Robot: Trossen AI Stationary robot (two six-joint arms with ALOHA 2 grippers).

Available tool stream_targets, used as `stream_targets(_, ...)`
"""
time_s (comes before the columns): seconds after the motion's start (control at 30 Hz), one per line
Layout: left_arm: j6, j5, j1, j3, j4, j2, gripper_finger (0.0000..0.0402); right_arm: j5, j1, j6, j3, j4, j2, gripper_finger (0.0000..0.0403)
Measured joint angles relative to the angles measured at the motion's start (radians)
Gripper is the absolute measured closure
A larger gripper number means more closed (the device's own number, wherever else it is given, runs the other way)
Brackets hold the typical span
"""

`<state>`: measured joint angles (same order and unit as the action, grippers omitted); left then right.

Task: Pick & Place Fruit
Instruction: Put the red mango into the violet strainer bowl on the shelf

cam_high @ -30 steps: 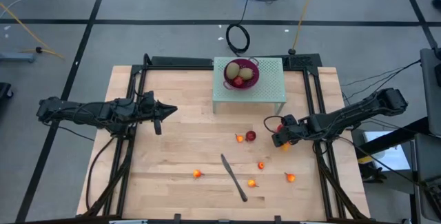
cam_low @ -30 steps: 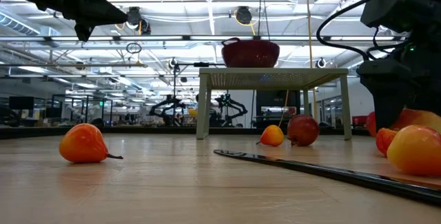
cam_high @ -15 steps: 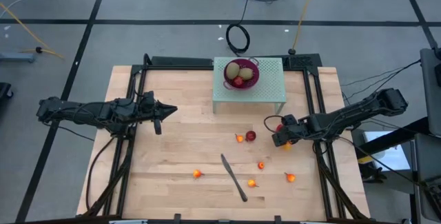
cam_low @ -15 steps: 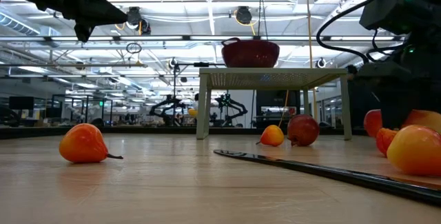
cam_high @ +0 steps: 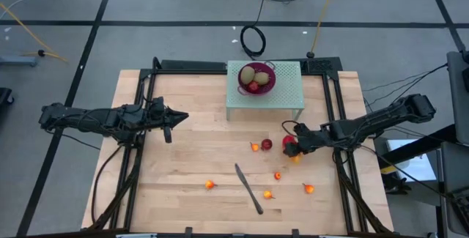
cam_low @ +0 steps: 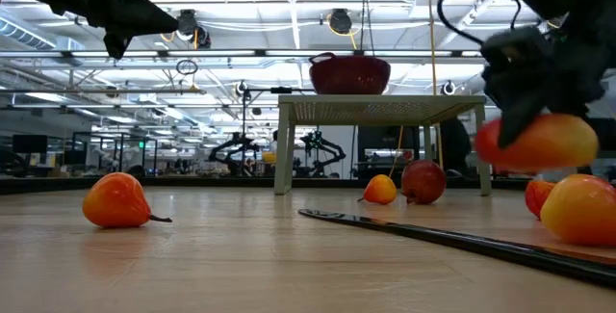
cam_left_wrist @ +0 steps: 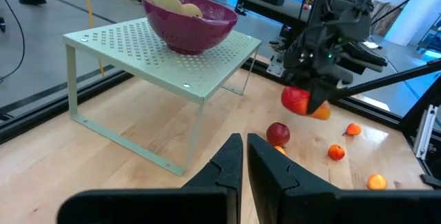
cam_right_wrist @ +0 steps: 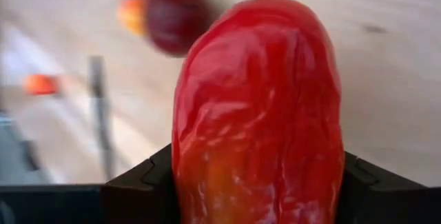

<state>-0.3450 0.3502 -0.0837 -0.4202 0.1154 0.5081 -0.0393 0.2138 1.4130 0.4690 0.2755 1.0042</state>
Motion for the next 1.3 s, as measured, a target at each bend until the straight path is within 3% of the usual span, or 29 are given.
stream_targets(0.23,0.000,0.000,0.000,0.000,0.000,0.000,0.0380,-0.027,0.000,-0.058,0.001,-0.281,-0.031,0.0187)
stream_targets(0.8,0.003,-0.008,0.000,0.000,0.000,0.000,0.0380,-0.349,-0.001,-0.386,0.002,-0.889,-0.035,0.0187)
stream_targets(1.0,0.003,-0.008,0.000,0.000,0.000,0.000,0.0380,-0.463,-0.004,-0.555,0.003,-0.991,-0.035,0.0187)
stream_targets(1.3,0.002,-0.008,0.000,0.000,0.001,0.000,0.0380,-0.458,-0.066,-0.725,0.109,-0.944,-0.035,0.0188)
